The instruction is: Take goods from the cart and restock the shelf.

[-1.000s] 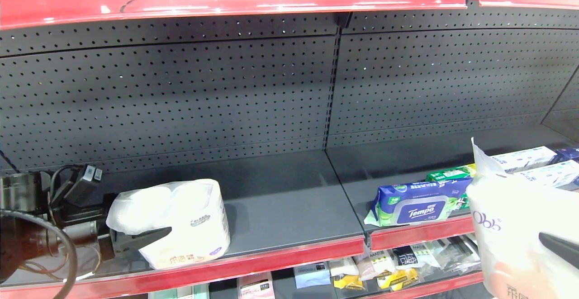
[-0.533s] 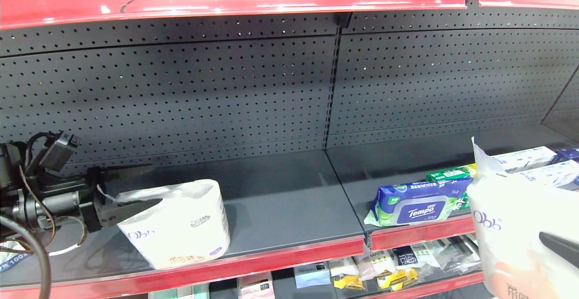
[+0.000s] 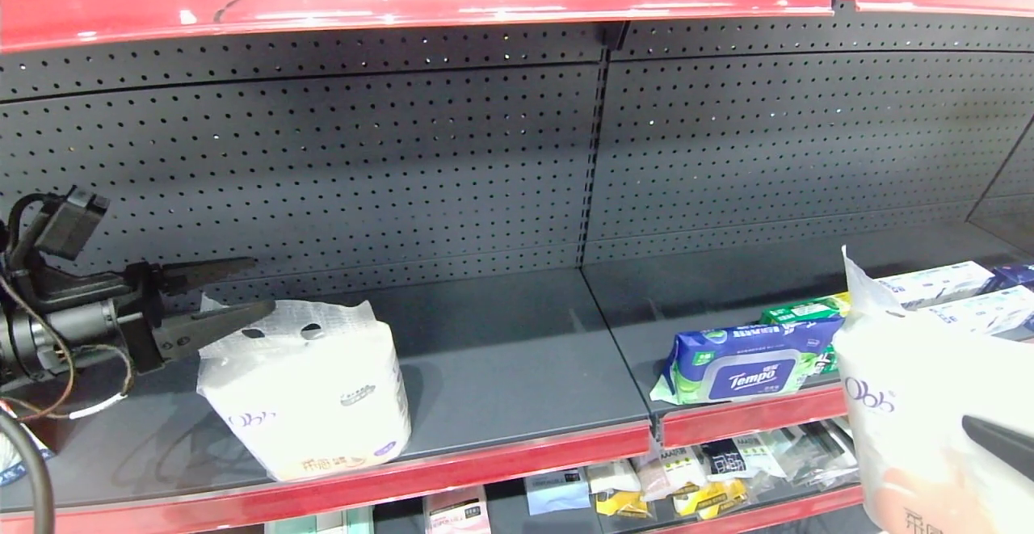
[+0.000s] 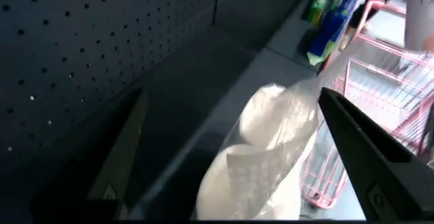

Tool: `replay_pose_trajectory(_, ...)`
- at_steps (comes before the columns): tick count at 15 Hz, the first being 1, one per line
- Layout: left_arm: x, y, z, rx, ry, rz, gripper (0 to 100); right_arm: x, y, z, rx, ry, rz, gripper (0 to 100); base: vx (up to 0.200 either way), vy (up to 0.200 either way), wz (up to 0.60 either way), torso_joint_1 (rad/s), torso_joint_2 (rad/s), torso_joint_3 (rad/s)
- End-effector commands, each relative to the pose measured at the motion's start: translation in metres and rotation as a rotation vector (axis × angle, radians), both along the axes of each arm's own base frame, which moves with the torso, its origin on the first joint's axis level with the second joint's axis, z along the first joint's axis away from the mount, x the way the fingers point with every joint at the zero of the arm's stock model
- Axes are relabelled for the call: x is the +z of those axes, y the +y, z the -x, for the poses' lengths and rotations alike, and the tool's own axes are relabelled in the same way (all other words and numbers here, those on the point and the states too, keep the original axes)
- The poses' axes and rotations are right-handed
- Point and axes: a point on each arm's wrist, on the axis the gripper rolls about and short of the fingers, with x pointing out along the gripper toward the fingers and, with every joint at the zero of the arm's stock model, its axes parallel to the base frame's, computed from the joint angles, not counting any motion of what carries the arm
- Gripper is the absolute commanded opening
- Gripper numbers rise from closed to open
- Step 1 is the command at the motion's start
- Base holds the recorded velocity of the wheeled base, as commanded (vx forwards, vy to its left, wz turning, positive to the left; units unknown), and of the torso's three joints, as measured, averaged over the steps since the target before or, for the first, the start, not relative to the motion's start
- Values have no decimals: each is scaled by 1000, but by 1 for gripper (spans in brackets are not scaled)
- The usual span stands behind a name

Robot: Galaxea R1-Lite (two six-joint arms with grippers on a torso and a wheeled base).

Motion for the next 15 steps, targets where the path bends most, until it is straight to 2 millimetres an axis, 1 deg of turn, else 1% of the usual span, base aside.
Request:
replay_pose_trajectory(1, 12, -2, 6, 35, 5, 22, 100, 0, 0, -1, 2, 3, 0, 0, 0, 0, 0, 0, 0, 0)
replay_pose_trajectory(5, 21, 0, 2, 77, 5, 35, 100, -2, 0, -1, 3, 9, 0, 0, 0, 0, 0, 0, 0, 0)
replay_pose_trajectory(6, 22, 1, 0, 135, 5, 25, 100, -1, 0, -2, 3, 9, 0, 0, 0, 0, 0, 0, 0, 0)
replay_pose_trajectory(10, 17, 4, -2, 431, 26, -33, 100, 0, 0, -4, 2, 15, -3, 0, 0, 0, 0, 0, 0, 0)
replay_pose_trajectory(11, 16, 4, -2, 555, 32, -61, 100, -1, 0, -6, 4, 18, -3, 0, 0, 0, 0, 0, 0, 0)
replay_pose_trajectory(12, 19, 3, 0, 727, 31, -89, 100, 0, 0, -10, 4, 12, -3, 0, 0, 0, 0, 0, 0, 0)
replay_pose_trajectory(13, 22, 3, 1, 801, 25, -88, 100, 0, 0, -13, 3, 8, -6, 0, 0, 0, 0, 0, 0, 0)
replay_pose_trajectory(14, 30, 0, 8, 881, 19, -64, 100, 0, 1, -18, 3, -9, -6, 0, 0, 0, 0, 0, 0, 0)
replay_pose_trajectory(15, 33, -2, 19, 908, 28, -70, 100, 0, 0, -21, 0, -20, -6, 0, 0, 0, 0, 0, 0, 0)
